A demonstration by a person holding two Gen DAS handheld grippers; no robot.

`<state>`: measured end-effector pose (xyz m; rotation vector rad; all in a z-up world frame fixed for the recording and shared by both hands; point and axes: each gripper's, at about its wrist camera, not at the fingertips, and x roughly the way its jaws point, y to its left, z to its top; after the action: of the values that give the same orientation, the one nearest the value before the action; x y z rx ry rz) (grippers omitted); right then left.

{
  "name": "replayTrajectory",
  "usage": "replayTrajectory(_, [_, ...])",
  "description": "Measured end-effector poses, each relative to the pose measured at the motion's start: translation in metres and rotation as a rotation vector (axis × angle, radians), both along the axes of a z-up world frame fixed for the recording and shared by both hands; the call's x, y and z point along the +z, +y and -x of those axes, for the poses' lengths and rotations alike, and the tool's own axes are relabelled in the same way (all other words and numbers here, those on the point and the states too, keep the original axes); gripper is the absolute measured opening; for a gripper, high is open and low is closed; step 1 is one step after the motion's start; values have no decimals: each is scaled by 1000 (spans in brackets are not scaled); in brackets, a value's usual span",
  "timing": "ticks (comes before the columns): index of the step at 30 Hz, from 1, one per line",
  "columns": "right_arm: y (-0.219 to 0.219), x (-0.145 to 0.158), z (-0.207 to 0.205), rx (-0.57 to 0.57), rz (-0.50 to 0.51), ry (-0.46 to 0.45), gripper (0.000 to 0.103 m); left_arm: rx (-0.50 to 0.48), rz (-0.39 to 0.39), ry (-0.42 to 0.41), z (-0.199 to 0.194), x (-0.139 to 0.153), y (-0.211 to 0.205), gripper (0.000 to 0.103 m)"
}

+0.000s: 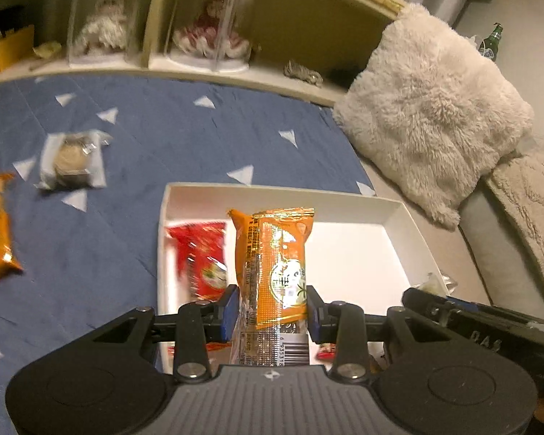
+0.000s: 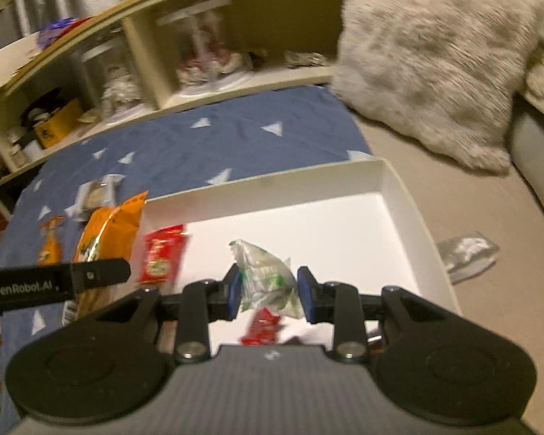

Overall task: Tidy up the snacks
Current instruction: 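Carry the orange cake and clear packet toward the white box, then open the left tool over the box while the right tool releases the clear packet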

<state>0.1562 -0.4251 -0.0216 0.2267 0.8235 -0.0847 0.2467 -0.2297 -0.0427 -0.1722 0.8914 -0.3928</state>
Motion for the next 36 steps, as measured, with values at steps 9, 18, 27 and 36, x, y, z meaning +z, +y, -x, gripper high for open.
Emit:
replayTrajectory(9, [-42,-21,-7,-133,-47,42,37,7,21,47,-23,-28,-21,40])
replayTrajectory(18, [-59,-37,-21,-201,9,105,38,35,-12,43,-54,-37,-19,40])
replayTrajectory(27, [-60,-36,-31,-210,24,101,38,50,10,69,-71,-44,-20,42])
replayTrajectory(36, [-61,-36,-28,-206,27,120,40,-5,-26,62,-63,-39,-25,67])
